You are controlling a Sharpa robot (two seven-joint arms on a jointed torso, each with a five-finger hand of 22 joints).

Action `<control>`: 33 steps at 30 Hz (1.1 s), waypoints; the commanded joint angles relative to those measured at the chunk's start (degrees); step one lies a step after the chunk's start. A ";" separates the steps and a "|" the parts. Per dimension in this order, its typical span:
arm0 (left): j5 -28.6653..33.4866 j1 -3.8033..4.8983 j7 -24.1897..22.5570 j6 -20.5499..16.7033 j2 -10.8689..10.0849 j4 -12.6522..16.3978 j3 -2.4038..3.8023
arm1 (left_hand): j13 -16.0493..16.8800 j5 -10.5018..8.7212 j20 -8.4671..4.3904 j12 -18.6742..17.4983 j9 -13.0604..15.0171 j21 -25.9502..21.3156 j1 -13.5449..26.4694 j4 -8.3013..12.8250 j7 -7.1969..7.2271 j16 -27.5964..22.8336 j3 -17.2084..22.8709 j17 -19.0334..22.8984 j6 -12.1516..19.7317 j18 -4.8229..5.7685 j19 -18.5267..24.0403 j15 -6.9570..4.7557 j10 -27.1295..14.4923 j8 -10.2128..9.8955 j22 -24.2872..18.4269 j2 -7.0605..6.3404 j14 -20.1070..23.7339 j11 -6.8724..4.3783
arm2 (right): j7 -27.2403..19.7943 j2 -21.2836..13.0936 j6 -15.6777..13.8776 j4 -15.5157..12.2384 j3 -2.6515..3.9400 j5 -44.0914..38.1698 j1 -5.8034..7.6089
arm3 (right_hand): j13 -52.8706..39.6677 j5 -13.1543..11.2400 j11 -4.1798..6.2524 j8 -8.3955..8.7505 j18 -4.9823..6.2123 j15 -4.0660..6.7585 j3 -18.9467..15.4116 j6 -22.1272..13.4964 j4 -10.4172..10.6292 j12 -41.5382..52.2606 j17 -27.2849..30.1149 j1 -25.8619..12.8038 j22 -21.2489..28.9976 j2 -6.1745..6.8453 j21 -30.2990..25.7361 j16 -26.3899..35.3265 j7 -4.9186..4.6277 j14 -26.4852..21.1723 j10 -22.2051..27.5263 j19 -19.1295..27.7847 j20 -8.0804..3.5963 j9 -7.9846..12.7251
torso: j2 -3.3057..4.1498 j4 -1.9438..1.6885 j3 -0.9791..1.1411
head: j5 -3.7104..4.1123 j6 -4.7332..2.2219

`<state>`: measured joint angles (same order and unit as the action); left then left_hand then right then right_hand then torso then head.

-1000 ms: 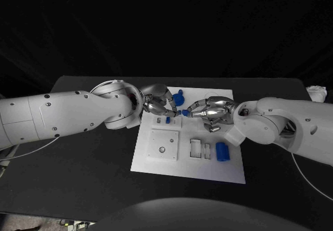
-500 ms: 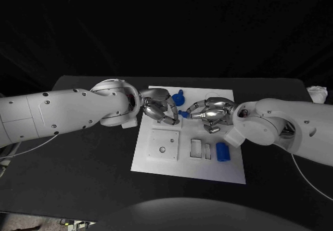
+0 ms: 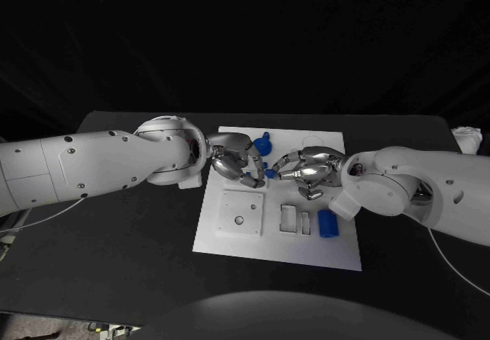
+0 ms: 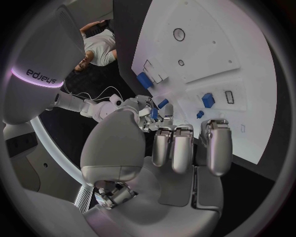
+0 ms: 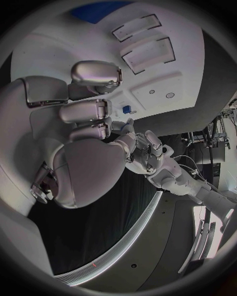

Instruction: Assemble the parts on the task board

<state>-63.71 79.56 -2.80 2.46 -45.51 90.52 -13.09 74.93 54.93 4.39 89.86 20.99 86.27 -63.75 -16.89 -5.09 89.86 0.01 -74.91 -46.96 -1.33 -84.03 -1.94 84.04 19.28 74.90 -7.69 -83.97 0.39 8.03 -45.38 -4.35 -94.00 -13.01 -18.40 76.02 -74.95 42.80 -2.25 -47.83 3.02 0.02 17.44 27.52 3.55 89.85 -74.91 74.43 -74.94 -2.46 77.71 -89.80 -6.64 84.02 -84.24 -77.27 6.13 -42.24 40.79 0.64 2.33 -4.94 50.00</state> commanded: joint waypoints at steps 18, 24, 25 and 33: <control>-0.65 0.05 -0.88 2.29 0.82 0.91 0.01 | 15.07 3.34 -0.60 0.14 4.08 0.82 0.90 0.05 0.76 0.14 2.24 -15.09 -1.81 0.51 -3.65 -0.78 5.96 7.81 14.02 1.04 -6.03 -0.77 | 2.59 0.49 4.78 0.03 0.01 -2.00 -0.10 | -15.05 -0.01 -0.08 0.76 0.70 0.31 1.16 0.15 -0.40 0.15 -15.09 -0.51 -10.15 0.42 0.08 -0.20 -0.54 5.98 -5.76 0.29 -0.09 0.76 | 0.01 -0.01 0.00 | -0.03 0.00; -0.45 0.04 -1.07 2.67 1.08 1.03 0.01 | 15.07 3.19 -0.70 0.14 4.55 0.93 0.32 0.11 0.95 0.14 3.27 -15.09 -2.05 0.53 -3.72 -0.89 5.96 8.66 14.06 1.67 -6.03 -0.92 | 2.77 0.61 4.96 0.07 0.01 -2.02 -0.10 | -15.05 -0.01 -0.10 0.81 0.71 0.29 1.28 0.19 -0.45 0.15 -15.09 -0.52 -10.13 0.40 0.05 -0.20 -0.56 5.98 -5.76 0.33 -0.08 0.86 | 0.00 0.00 0.02 | -0.14 0.00; -0.43 0.04 -1.09 2.72 1.13 1.01 0.01 | 15.07 3.41 -0.74 0.14 4.65 0.94 0.00 0.12 0.99 0.14 3.62 -15.09 -2.05 0.53 -3.73 -0.93 5.96 8.84 14.06 1.77 -6.03 -0.97 | 2.81 0.62 5.00 0.08 0.01 -2.03 -0.10 | -15.05 -0.01 -0.12 0.85 0.72 0.28 1.39 0.23 -0.48 0.15 -15.09 -0.53 -10.12 0.39 0.02 -0.20 -0.59 5.98 -5.76 0.37 -0.06 0.94 | 0.00 0.01 0.03 | -0.14 0.00; -0.34 0.03 -0.97 3.17 1.38 0.82 0.00 | 15.07 4.02 -0.87 0.14 4.88 0.94 -1.58 0.16 0.99 0.14 5.16 -15.09 -1.42 0.53 -3.72 -1.05 5.96 9.15 14.06 1.98 -6.03 -1.05 | 3.23 0.64 5.49 0.14 0.01 -2.11 -0.10 | -15.05 -0.01 -0.16 0.93 0.73 0.24 1.64 0.32 -0.64 0.15 -15.09 -0.52 -10.10 0.42 -0.01 -0.20 -0.63 5.98 -5.76 0.41 -0.03 1.11 | 0.00 0.01 0.02 | -0.20 0.00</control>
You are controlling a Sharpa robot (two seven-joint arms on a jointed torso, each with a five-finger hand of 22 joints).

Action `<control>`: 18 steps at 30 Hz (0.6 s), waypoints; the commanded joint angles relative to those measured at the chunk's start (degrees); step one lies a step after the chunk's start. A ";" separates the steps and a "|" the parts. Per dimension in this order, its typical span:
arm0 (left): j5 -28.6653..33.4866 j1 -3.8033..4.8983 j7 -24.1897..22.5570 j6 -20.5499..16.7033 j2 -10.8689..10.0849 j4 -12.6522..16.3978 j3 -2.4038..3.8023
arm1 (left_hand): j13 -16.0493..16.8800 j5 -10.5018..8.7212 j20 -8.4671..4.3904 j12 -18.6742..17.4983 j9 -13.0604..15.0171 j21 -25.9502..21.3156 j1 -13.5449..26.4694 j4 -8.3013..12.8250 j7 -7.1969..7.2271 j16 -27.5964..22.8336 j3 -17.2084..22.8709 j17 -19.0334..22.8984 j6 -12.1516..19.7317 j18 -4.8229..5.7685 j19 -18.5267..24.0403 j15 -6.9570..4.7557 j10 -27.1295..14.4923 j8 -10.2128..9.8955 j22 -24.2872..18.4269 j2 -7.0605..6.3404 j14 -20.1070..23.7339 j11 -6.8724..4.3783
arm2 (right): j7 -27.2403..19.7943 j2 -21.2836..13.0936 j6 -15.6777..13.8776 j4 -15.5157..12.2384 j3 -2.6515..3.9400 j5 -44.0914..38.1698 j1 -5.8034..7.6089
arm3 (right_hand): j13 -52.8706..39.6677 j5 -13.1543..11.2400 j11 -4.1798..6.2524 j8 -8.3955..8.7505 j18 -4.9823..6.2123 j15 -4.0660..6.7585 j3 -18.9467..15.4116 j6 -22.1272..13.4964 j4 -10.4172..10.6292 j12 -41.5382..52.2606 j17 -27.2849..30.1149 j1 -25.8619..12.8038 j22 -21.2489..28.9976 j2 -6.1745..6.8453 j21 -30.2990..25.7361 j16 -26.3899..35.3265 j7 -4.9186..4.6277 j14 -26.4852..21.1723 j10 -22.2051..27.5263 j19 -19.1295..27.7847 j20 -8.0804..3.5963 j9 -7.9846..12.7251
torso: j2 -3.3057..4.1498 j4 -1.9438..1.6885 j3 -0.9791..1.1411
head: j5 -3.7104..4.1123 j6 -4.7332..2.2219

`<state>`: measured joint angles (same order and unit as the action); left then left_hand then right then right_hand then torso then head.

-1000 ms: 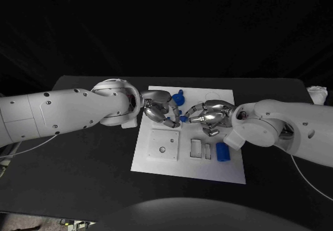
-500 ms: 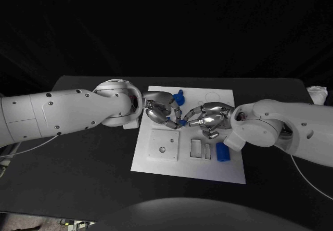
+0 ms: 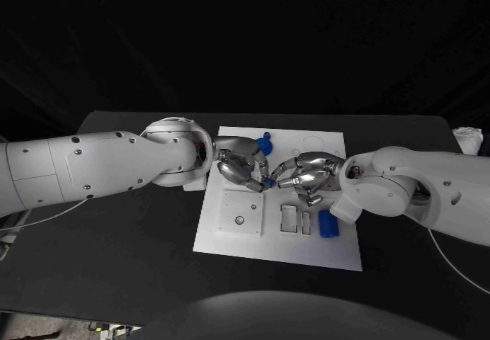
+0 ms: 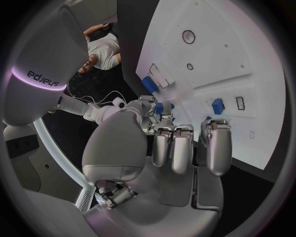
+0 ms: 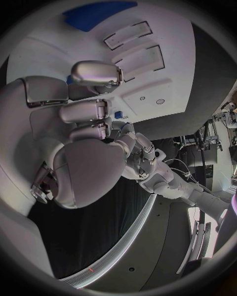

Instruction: Assemble the parts on the task board

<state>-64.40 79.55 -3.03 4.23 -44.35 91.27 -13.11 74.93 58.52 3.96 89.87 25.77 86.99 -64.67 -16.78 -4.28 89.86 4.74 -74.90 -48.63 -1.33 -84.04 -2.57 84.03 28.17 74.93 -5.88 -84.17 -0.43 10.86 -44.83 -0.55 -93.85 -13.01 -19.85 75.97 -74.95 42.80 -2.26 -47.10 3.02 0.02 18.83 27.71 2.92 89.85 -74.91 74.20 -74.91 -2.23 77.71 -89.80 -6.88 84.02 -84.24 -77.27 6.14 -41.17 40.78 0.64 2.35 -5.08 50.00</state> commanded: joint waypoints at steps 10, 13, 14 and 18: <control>0.58 0.04 -1.21 2.12 0.28 -0.09 0.01 | 15.07 1.92 -0.46 0.13 0.15 0.26 -1.49 0.05 0.27 0.14 1.88 -15.10 -1.09 0.55 -3.73 -0.38 5.97 0.75 14.04 0.16 -5.83 -0.14 | 0.69 0.13 2.01 0.01 0.01 -1.45 -0.06 | -15.05 -0.01 -0.21 0.28 0.78 0.20 0.57 0.31 -0.25 0.15 -15.09 -0.26 -10.06 0.27 -0.14 -0.20 -0.45 5.98 -5.76 0.58 0.00 0.28 | 0.00 -0.01 -0.01 | -0.16 0.00; 0.62 0.03 -1.16 2.27 0.38 -0.13 0.01 | 15.07 1.99 -0.41 0.13 -0.13 0.30 -2.46 0.07 0.34 0.14 2.74 -15.10 -2.10 0.56 -3.76 -0.24 5.97 0.52 14.05 0.01 -5.83 0.08 | 0.55 0.17 1.92 0.04 0.01 -1.53 -0.07 | -15.05 -0.02 -0.21 0.28 0.78 0.20 0.57 0.31 -0.26 0.15 -15.09 -0.26 -10.06 0.28 -0.15 -0.20 -0.45 5.98 -5.76 0.58 0.00 0.28 | 0.00 -0.01 -0.01 | -0.22 0.00; 0.62 0.03 -1.12 2.35 0.43 -0.15 0.01 | 15.07 1.92 -0.39 0.13 -0.19 0.34 -2.74 0.10 0.36 0.14 2.94 -15.10 -2.34 0.57 -3.78 -0.23 5.97 0.47 14.06 -0.04 -5.83 0.09 | 0.51 0.19 1.89 0.05 0.01 -1.54 -0.07 | -15.05 -0.02 -0.21 0.28 0.78 0.20 0.57 0.31 -0.26 0.15 -15.09 -0.26 -10.06 0.28 -0.15 -0.20 -0.45 5.98 -5.76 0.58 0.00 0.28 | 0.01 -0.01 0.00 | -0.22 0.00; 0.64 0.02 -0.76 2.94 0.68 -0.28 -0.01 | 15.07 1.68 -0.34 0.13 -0.41 0.40 -3.51 0.12 0.46 0.14 3.52 -15.10 -3.37 0.59 -3.83 -0.22 5.97 0.28 14.08 -0.27 -5.83 0.04 | 0.27 0.28 1.82 0.01 0.01 -1.57 -0.07 | -15.05 -0.02 -0.21 0.28 0.78 0.20 0.57 0.31 -0.26 0.15 -15.09 -0.26 -10.06 0.28 -0.15 -0.20 -0.45 5.98 -5.76 0.58 0.00 0.28 | 0.01 0.00 0.02 | -0.25 0.00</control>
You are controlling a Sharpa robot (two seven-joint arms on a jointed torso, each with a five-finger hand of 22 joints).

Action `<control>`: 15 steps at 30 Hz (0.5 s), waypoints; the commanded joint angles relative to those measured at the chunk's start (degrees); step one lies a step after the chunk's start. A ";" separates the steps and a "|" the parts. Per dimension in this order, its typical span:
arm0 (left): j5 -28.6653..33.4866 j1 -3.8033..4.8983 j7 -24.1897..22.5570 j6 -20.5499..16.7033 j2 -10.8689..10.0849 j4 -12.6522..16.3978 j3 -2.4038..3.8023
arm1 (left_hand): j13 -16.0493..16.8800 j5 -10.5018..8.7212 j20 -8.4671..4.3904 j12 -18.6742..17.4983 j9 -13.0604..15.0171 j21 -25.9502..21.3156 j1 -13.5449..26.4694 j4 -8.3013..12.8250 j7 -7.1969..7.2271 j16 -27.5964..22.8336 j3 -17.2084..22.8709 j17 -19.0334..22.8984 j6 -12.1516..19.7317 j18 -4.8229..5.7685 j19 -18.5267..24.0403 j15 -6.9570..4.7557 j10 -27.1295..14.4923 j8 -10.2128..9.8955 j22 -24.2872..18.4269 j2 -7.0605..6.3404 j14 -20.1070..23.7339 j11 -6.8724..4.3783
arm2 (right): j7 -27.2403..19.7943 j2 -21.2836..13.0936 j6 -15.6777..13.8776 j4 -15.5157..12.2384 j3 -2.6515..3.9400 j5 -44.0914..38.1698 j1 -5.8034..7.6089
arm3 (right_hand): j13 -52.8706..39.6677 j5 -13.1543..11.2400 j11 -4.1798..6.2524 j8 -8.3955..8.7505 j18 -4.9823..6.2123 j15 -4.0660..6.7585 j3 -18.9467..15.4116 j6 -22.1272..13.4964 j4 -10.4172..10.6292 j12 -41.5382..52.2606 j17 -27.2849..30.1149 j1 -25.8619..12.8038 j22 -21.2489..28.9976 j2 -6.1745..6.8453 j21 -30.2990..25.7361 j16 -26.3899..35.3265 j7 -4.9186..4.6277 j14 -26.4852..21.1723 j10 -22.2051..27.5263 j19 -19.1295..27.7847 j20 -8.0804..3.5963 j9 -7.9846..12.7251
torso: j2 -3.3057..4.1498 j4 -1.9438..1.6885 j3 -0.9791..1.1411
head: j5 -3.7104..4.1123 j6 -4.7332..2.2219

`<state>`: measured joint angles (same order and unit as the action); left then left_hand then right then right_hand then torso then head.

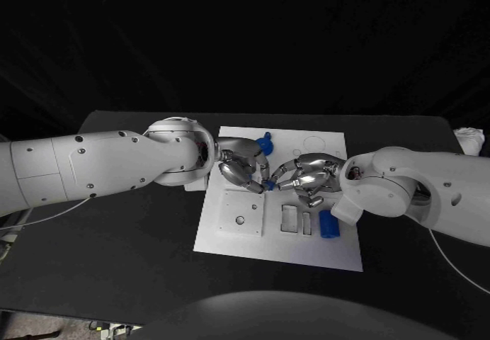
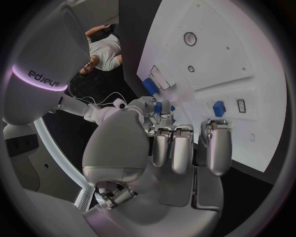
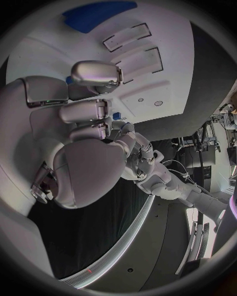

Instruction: Assemble the parts on the task board

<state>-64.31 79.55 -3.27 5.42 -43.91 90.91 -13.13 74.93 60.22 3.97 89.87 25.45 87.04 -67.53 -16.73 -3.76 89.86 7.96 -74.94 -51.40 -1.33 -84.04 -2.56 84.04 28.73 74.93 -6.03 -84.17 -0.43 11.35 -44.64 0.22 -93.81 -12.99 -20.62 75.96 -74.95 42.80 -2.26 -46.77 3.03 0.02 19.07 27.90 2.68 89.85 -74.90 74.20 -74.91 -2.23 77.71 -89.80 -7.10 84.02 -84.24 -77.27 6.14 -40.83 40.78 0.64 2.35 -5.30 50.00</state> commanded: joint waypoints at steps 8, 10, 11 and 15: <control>0.64 0.00 -0.12 1.91 0.61 -0.09 -0.01 | 15.07 0.13 -0.38 0.13 -0.25 0.42 -0.91 0.00 0.24 0.14 0.79 -15.06 -2.30 0.60 -3.88 -0.33 5.96 -0.35 14.11 -0.29 -5.83 -0.15 | -0.70 0.22 0.91 -0.15 -0.01 -1.05 -0.06 | -15.05 -0.12 -0.24 -0.02 0.79 0.18 0.45 0.24 -0.09 0.15 -15.10 -0.31 -10.04 0.31 -0.20 -0.20 -0.26 5.98 -5.76 0.65 0.02 0.04 | 0.02 0.01 0.02 | -0.12 0.00; 0.79 -0.01 0.03 1.86 0.68 -0.14 -0.01 | 15.07 0.09 -0.39 0.13 -0.26 0.42 -0.87 -0.02 0.28 0.14 0.82 -15.06 -2.49 0.60 -3.88 -0.35 5.96 -0.36 14.11 -0.29 -5.83 -0.17 | -0.79 0.22 0.86 -0.17 -0.01 -1.08 -0.07 | -15.05 -0.13 -0.24 -0.02 0.80 0.18 0.45 0.24 -0.10 0.15 -15.10 -0.31 -10.04 0.32 -0.21 -0.20 -0.26 5.98 -5.76 0.66 0.02 0.05 | 0.01 -0.01 0.02 | -0.12 0.00; 0.85 -0.01 0.10 1.77 0.71 -0.16 -0.01 | 15.07 0.08 -0.39 0.13 -0.26 0.41 -0.85 -0.02 0.28 0.14 0.82 -15.06 -2.52 0.60 -3.87 -0.35 5.96 -0.37 14.11 -0.29 -5.83 -0.17 | -0.84 0.21 0.83 -0.18 -0.01 -1.10 -0.07 | -15.05 -0.13 -0.24 -0.02 0.80 0.18 0.45 0.24 -0.10 0.15 -15.10 -0.31 -10.04 0.32 -0.21 -0.20 -0.26 5.98 -5.76 0.66 0.02 0.05 | 0.00 -0.02 0.02 | -0.12 0.00; 0.99 -0.03 0.33 0.98 0.82 -0.21 -0.01 | 15.07 -0.24 -0.43 0.13 -0.32 0.47 -0.73 -0.05 0.38 0.14 1.00 -15.06 -2.94 0.61 -3.91 -0.41 5.96 -0.48 14.13 -0.05 -5.83 -0.25 | -0.97 0.18 0.80 -0.24 0.00 -1.14 -0.08 | -15.05 -0.19 -0.25 -0.01 0.80 0.17 0.49 0.28 -0.13 0.15 -15.10 -0.32 -10.03 0.33 -0.23 -0.20 -0.26 5.98 -5.76 0.68 0.03 0.09 | 0.02 0.00 0.02 | -0.16 0.00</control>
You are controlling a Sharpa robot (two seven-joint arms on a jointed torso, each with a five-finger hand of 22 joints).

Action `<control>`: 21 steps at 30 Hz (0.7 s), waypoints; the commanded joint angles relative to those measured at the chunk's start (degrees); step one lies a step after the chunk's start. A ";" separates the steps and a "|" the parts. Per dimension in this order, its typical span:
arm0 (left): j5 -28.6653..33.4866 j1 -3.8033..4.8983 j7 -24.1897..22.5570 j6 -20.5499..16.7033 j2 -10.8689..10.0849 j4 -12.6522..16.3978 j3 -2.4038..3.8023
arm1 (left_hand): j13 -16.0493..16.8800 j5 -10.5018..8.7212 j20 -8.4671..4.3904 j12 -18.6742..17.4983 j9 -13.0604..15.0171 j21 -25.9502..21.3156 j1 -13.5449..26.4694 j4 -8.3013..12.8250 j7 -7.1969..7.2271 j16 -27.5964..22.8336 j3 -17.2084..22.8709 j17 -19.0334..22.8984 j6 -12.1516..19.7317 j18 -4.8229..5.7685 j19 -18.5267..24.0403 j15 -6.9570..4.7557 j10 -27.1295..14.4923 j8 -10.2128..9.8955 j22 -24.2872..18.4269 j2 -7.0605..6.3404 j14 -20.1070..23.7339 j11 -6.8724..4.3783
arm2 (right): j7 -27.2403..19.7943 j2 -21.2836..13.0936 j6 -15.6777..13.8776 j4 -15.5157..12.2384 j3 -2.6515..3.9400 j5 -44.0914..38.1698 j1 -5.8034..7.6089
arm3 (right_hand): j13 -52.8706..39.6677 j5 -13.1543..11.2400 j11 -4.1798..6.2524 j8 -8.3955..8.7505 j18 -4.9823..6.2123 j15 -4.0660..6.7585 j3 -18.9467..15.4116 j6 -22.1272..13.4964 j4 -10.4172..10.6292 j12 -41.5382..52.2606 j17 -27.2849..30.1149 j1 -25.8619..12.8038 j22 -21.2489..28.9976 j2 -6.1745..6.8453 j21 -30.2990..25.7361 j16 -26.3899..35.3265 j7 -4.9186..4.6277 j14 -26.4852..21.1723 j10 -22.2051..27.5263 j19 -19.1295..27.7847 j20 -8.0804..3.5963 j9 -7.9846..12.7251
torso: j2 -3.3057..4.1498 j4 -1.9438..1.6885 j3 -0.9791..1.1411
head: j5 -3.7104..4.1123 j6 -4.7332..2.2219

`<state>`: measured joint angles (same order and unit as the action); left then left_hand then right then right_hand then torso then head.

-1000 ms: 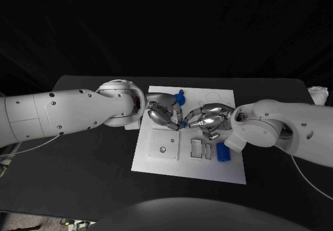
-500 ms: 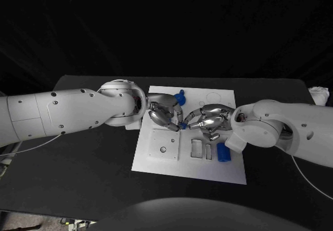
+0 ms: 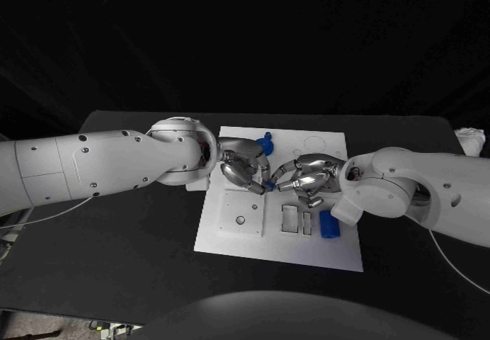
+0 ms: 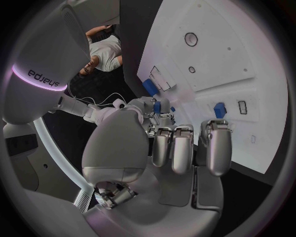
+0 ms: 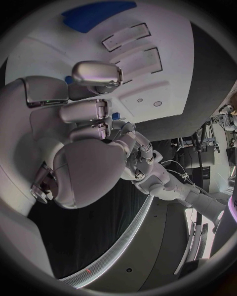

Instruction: Assemble the parts on the task board

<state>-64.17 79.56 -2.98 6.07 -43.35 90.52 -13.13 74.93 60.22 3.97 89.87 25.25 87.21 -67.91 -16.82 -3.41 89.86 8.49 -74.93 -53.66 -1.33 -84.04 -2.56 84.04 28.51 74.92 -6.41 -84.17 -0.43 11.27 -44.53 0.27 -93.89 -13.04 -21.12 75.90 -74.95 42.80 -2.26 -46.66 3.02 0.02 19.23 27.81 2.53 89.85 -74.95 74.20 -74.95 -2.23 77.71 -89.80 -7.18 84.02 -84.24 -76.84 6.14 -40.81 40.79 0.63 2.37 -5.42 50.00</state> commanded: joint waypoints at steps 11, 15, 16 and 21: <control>0.86 -0.18 0.93 -1.12 0.41 0.16 -0.04 | 15.07 1.06 -1.58 0.13 2.36 0.95 -7.22 0.94 1.39 0.14 5.23 -15.07 -4.43 0.78 -4.43 -1.62 5.96 1.91 14.37 1.27 -5.83 -1.61 | -1.59 -0.45 0.51 -0.37 0.04 -1.29 -0.08 | -15.05 -1.59 -0.60 3.17 1.17 -0.12 2.08 -2.41 -0.58 0.15 -15.05 -1.39 -9.48 1.11 -1.44 -0.20 -0.45 5.98 -5.76 1.70 0.37 3.09 | -0.01 0.01 0.00 | -0.12 0.00; 0.87 -0.32 2.08 -1.01 0.45 0.18 -0.05 | 15.07 -0.09 -1.78 0.13 3.53 0.96 -8.70 0.72 1.55 0.14 6.56 -15.07 -4.42 0.79 -4.44 -1.81 5.96 2.60 14.37 0.92 -5.83 -1.73 | -2.29 -0.90 0.19 -0.48 0.04 -1.80 -0.10 | -15.05 -2.40 -0.85 6.54 1.43 -0.35 3.14 -5.06 -0.63 0.15 -15.05 -2.21 -9.11 1.77 -2.38 -0.20 -0.67 5.98 -5.76 2.79 0.59 6.10 | -0.03 0.01 0.02 | -0.31 0.00; 0.88 -0.38 2.54 -1.03 0.45 0.18 -0.06 | 15.07 -1.16 -1.84 0.13 3.91 0.98 -9.28 0.67 1.54 0.14 7.19 -15.07 -4.25 0.79 -4.45 -1.85 5.96 2.74 14.37 0.81 -5.83 -1.74 | -2.61 -1.08 0.15 -0.50 0.04 -1.94 -0.11 | -15.05 -3.16 -0.95 7.36 1.51 -0.42 3.33 -5.64 -0.65 0.15 -15.05 -2.40 -8.98 1.92 -2.72 -0.20 -0.75 5.98 -5.76 3.17 0.67 6.89 | -0.04 0.01 0.05 | -0.35 0.00; 0.88 -0.54 4.39 -1.81 0.14 0.22 -0.07 | 15.07 -19.66 -1.82 0.13 5.98 1.20 -11.52 -0.03 1.23 0.14 17.77 -15.07 -2.80 0.86 -4.60 -2.03 5.96 2.81 14.45 -0.97 -5.83 -1.72 | -4.29 -2.25 -0.64 -0.82 0.04 -3.36 -0.18 | -14.91 -5.53 -1.23 10.27 1.93 -0.78 3.70 -8.17 -0.65 0.05 -15.05 -3.15 -8.39 2.48 -4.37 -0.20 -1.09 5.98 -5.54 4.92 0.99 9.87 | -0.07 0.00 0.08 | -0.58 0.00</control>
<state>-63.76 79.04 -0.66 5.15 -43.16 90.60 -13.21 74.93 43.94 2.43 89.87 26.83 88.24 -78.75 -20.15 -2.78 89.86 20.60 -74.92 -56.02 -1.33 -83.93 -4.21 84.04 29.91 74.91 -7.54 -83.97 -1.86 9.39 -46.55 -0.06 -94.53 -13.01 -22.52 75.82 -74.95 37.46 -3.09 -36.67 3.96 -0.41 22.64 20.03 1.83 89.85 -74.93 71.71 -74.94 0.25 73.53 -89.80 -8.39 84.03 -83.84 -72.33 7.16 -31.24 40.76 0.63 2.38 -5.87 50.00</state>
